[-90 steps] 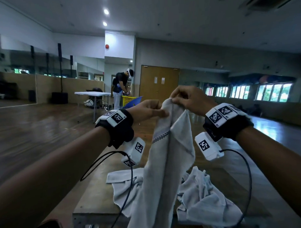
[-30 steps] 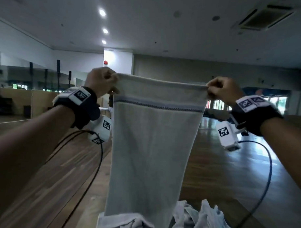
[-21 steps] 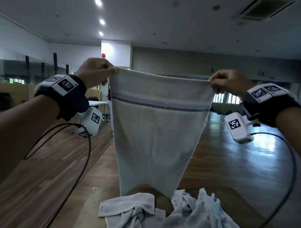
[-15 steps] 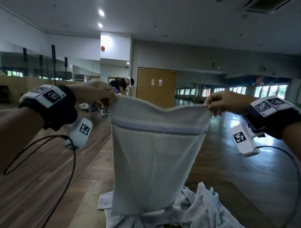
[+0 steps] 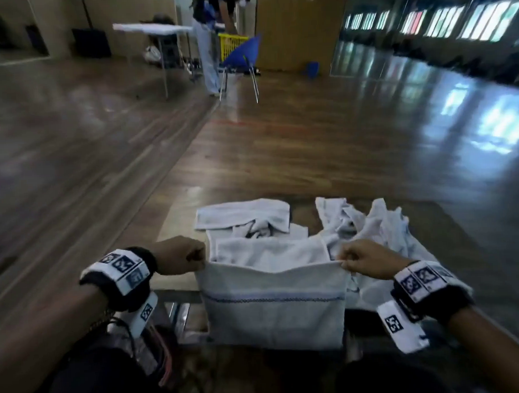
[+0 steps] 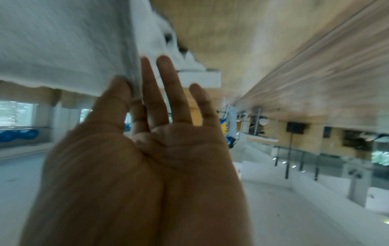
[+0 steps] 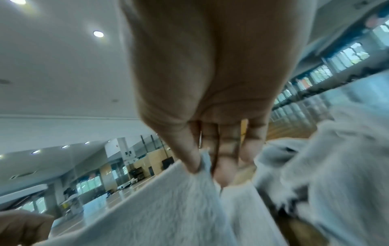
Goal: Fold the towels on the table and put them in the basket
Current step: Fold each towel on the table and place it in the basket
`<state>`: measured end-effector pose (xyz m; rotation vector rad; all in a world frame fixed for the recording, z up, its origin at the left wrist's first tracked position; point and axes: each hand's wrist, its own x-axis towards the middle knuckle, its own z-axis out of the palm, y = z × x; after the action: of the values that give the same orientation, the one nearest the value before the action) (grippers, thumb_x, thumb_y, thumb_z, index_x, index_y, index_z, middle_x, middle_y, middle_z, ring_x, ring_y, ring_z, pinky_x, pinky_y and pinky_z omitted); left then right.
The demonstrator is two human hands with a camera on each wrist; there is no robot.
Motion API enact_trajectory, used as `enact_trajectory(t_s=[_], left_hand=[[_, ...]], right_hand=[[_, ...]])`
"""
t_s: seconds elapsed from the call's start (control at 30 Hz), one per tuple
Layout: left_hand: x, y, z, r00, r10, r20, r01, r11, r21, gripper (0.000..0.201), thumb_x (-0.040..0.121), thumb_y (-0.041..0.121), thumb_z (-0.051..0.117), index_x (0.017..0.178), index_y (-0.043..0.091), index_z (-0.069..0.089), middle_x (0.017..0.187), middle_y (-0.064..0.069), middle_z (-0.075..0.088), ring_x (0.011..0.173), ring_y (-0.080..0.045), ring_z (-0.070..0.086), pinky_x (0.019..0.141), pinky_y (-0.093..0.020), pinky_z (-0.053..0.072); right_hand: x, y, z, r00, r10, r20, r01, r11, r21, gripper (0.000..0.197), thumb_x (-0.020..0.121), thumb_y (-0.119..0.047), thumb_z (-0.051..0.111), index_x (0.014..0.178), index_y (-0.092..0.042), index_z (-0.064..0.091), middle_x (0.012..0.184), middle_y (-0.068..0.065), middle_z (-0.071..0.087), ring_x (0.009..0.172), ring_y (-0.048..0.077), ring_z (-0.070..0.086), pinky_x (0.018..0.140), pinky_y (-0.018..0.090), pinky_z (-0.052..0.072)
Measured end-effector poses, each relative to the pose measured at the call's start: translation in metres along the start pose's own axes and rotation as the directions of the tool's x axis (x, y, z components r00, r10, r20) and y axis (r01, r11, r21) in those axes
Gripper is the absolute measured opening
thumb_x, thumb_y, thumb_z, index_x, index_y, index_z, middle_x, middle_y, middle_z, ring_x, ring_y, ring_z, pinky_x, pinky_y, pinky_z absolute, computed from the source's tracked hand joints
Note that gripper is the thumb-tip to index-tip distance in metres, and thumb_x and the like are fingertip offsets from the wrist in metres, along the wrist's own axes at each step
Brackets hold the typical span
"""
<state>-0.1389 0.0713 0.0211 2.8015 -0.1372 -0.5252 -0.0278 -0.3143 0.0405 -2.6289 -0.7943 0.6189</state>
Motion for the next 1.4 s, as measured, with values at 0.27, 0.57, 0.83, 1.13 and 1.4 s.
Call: enact_trajectory(t_s=[0.27,0.57,0.83,1.13,1.4], left_hand=[[0.048,-0.018,0.067,0.887,-0.130,-0.443,0.059,0.984,-0.169,0.008,0.085,0.015,0.059,0.092,0.012,0.062,0.096,-0.008,0.069,0.092,-0.028,0.063,0.078,-0.040,0.050],[0.107,-0.019,0.064,0.848,-0.204,-0.490,0.163,0.979,-0.125,0.007,0.088,0.016,0.052,0.095,0.015,0.054,0.101,-0.005,0.063,0.095,-0.028,0.056,0.082,-0.039,0.039],[0.141,-0.024,0.063,0.984,-0.114,-0.140,0.110,0.993,-0.033,0.011,0.089,0.020,0.050,0.088,0.010,0.054,0.098,-0.009,0.058,0.084,-0.026,0.054,0.078,-0.042,0.048],[0.128,-0.029,0.055,0.960,-0.031,-0.278,0.007,0.996,-0.089,0.005,0.086,0.018,0.056,0.082,0.015,0.054,0.090,-0.001,0.054,0.083,-0.023,0.055,0.078,-0.039,0.046],[0.109,-0.037,0.056,0.915,-0.017,-0.403,-0.040,0.991,-0.131,0.003,0.085,0.020,0.062,0.083,0.020,0.060,0.085,0.006,0.063,0.081,-0.015,0.058,0.074,-0.035,0.050]], right_hand=[[0.055,0.034,0.073,0.839,0.170,-0.517,-0.078,0.978,0.195,0.008,0.086,-0.012,0.059,0.089,-0.010,0.066,0.092,0.010,0.069,0.085,0.025,0.061,0.080,0.039,0.049],[0.127,0.048,0.068,0.728,0.135,-0.672,-0.209,0.978,-0.030,0.011,0.085,-0.018,0.057,0.089,-0.017,0.067,0.105,0.010,0.062,0.106,0.033,0.051,0.092,0.047,0.038],[0.171,0.061,0.078,0.940,0.120,-0.319,-0.227,0.919,-0.322,0.019,0.088,-0.015,0.049,0.102,-0.019,0.061,0.129,0.005,0.051,0.120,0.027,0.040,0.099,0.044,0.029],[0.155,0.069,0.076,0.922,0.035,-0.385,-0.165,0.936,-0.311,0.017,0.087,-0.021,0.055,0.099,-0.022,0.068,0.110,0.003,0.056,0.109,0.025,0.046,0.089,0.039,0.027],[0.146,0.072,0.074,0.945,-0.038,-0.325,-0.032,0.978,-0.207,0.014,0.084,-0.009,0.058,0.094,-0.007,0.067,0.103,0.015,0.063,0.102,0.032,0.055,0.089,0.041,0.043]])
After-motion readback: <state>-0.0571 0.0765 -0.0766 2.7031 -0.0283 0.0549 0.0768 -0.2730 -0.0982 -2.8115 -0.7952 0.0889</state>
